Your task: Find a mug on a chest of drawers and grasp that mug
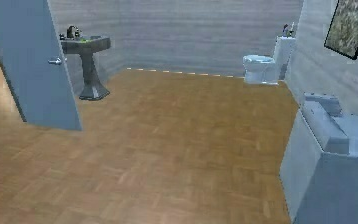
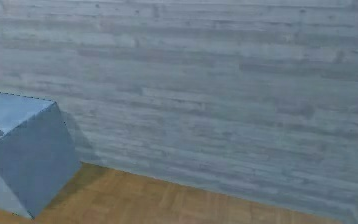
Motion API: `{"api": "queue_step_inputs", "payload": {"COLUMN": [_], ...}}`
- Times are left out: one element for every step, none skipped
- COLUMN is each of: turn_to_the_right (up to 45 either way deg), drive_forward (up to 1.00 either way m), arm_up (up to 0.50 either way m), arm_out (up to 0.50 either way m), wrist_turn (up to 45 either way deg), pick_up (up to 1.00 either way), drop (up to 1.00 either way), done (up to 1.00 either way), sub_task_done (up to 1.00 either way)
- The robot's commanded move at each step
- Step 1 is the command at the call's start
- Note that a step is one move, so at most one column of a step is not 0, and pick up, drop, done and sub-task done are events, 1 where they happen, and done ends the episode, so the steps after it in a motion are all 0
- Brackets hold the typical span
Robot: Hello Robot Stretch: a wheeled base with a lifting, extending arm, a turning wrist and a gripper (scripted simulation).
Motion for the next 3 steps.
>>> {"api": "queue_step_inputs", "payload": {"turn_to_the_right": [12.0, 0.0, -45.0], "drive_forward": [0.00, 0.30, 0.00], "arm_up": [0.00, 0.00, 0.00], "arm_out": [0.00, 0.00, 0.00], "wrist_turn": [0.0, 0.0, 0.0], "pick_up": [0.00, 0.00, 0.00], "drop": [0.00, 0.00, 0.00], "done": [0.00, 0.00, 0.00], "sub_task_done": [0.00, 0.00, 0.00]}}
